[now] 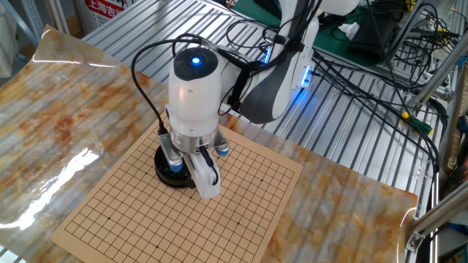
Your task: Play the first move as black on the 3-4 point in the upper right corner of the Go board
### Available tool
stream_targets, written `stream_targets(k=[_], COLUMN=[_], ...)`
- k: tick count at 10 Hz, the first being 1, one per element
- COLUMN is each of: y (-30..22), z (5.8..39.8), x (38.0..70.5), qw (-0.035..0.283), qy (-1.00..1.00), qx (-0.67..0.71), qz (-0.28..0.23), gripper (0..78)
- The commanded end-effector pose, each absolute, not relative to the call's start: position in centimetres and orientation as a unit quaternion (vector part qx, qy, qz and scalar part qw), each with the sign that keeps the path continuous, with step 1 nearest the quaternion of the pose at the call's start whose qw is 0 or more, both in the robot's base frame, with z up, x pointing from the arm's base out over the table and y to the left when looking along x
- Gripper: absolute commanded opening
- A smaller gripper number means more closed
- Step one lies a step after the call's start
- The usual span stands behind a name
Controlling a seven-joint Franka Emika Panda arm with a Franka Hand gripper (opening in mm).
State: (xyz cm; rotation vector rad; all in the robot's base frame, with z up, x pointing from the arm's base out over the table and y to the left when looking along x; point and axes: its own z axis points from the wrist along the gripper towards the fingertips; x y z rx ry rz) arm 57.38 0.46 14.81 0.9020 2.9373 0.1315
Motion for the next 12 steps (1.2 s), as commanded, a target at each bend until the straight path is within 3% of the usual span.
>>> stream_targets(k=[1, 9, 12], y=[0.4, 0.1, 2.6], z=[14.9, 14.3, 13.9], x=[57.5, 61.7, 62.3], qw=[0.032, 0.048, 0.047], qy=[0.949, 0.945, 0.939], qx=[0.308, 0.315, 0.33], qz=[0.062, 0.078, 0.087], gripper=[1.1, 1.1, 1.1])
